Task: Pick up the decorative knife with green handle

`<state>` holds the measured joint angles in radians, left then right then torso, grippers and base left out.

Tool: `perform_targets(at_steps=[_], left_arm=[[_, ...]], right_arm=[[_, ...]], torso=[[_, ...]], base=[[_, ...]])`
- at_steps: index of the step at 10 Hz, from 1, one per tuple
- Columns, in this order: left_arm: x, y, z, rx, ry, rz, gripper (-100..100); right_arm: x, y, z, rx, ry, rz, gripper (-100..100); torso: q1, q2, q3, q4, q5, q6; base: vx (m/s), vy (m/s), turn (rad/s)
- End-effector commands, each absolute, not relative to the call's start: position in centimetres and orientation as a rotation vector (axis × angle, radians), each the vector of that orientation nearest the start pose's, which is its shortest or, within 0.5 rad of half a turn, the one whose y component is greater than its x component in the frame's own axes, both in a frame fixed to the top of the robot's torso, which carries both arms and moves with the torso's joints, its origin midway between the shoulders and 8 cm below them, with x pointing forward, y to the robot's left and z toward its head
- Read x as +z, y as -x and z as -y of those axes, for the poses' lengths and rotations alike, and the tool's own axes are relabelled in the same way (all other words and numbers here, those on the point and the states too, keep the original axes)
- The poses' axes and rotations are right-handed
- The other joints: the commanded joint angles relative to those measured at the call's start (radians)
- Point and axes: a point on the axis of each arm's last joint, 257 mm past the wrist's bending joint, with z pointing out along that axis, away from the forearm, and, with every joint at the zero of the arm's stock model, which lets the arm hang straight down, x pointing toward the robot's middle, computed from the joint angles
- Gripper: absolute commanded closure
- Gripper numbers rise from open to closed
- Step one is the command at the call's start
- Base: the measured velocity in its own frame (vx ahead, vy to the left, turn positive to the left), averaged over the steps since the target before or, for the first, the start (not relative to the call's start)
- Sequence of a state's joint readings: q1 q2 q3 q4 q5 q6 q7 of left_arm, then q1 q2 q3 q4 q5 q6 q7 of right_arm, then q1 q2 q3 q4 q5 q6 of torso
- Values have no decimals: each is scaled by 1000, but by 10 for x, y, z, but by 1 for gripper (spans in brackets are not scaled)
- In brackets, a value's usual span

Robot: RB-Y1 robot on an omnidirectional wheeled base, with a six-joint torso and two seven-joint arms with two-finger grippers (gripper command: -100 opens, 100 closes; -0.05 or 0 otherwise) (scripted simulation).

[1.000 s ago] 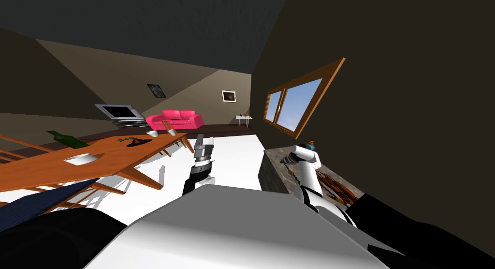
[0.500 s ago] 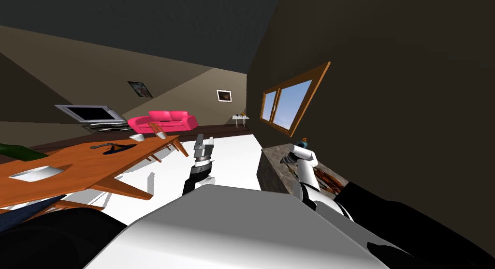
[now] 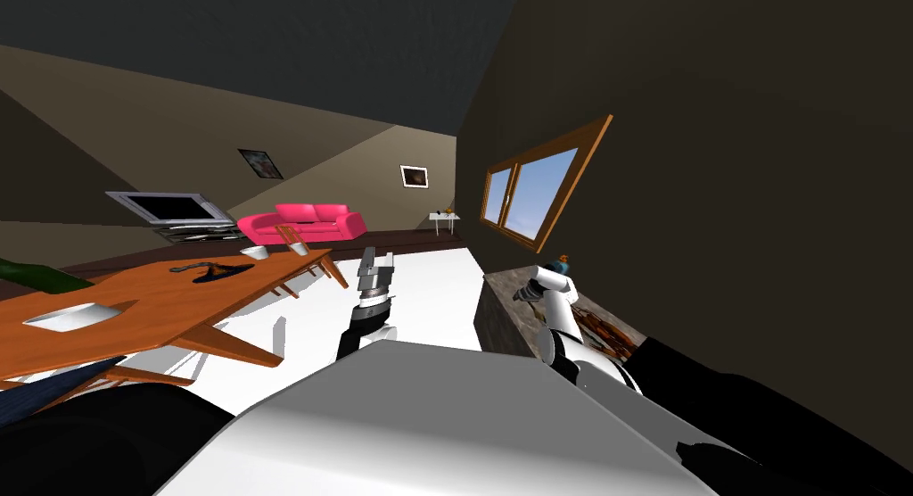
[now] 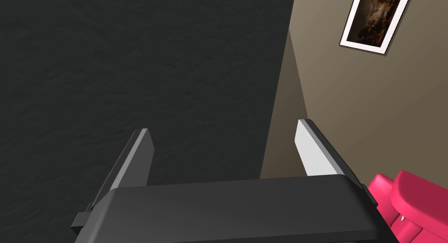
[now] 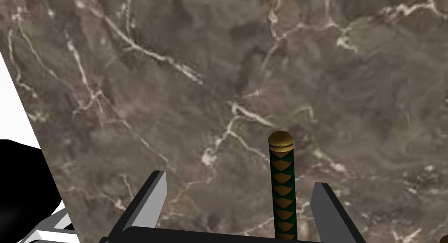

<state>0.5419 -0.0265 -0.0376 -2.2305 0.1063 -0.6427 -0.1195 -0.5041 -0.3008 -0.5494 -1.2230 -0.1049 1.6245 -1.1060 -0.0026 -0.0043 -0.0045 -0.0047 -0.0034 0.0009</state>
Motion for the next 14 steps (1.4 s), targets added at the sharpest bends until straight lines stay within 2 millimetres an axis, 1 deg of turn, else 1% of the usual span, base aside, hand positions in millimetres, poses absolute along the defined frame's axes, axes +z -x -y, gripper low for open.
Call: perform_targets(at_steps=[1, 2, 3, 4, 5, 8, 9, 10, 11, 12, 13, 14], left_arm=[[15, -324, -288, -1278, 667, -509, 0], [15, -324, -288, -1278, 667, -509, 0], [15, -324, -288, -1278, 667, -509, 0], [15, -324, -288, -1278, 667, -509, 0], [15, -324, -288, -1278, 667, -509, 0], [15, -324, -288, -1278, 667, -509, 0], [15, -324, -288, -1278, 667, -509, 0], [15, -324, -288, -1278, 667, -509, 0], [15, -324, -288, -1278, 667, -509, 0], [15, -324, -288, -1278, 667, -509, 0], [15, -324, -288, -1278, 667, -509, 0], [15, -324, -288, -1278, 667, -509, 0]], right_arm=[[-365, -434, 409, -274, 3123, 43, -100], [-353, -455, 422, -341, 3163, 103, -100], [-347, -465, 421, -380, 3164, 110, -100], [-347, -475, 413, -387, 3149, 123, -100], [-351, -475, 406, -356, 3134, 131, -100], [-369, -462, 399, -270, 3115, 129, -100], [-353, -485, 411, -347, 3154, 199, -100], [-350, -498, 403, -376, 3145, 215, -100], [-351, -502, 393, -358, 3126, 231, -100], [-363, -492, 388, -301, 3114, 231, -100], [-370, -487, 385, -269, 3106, 231, -100], [-370, -486, 385, -266, 3106, 231, -100]], torso=[[0, 0, 0, 0, 0, 0], [0, 0, 0, 0, 0, 0], [3, 1, 0, 0, 1, 1], [4, 1, 1, 0, 1, 0], [4, 0, 0, 0, 1, -1], [0, 0, 0, 0, 0, 0], [0, 0, 0, 0, 0, 0], [2, 0, 0, 0, 1, 1], [4, 1, 0, 0, 1, 0], [4, 0, 0, 0, 1, -1], [2, 0, 0, 0, 1, -1], [1, 0, 0, 0, 0, 0]], base=[[0, 0, 0], [-8, 48, -358], [-11, 72, -279], [-6, 38, -20], [1, 6, 44], [2, -6, 0], [-9, 44, -383], [-11, 67, -307], [-9, 39, 8], [-2, 8, 65], [1, -4, 12], [4, -8, -5]])
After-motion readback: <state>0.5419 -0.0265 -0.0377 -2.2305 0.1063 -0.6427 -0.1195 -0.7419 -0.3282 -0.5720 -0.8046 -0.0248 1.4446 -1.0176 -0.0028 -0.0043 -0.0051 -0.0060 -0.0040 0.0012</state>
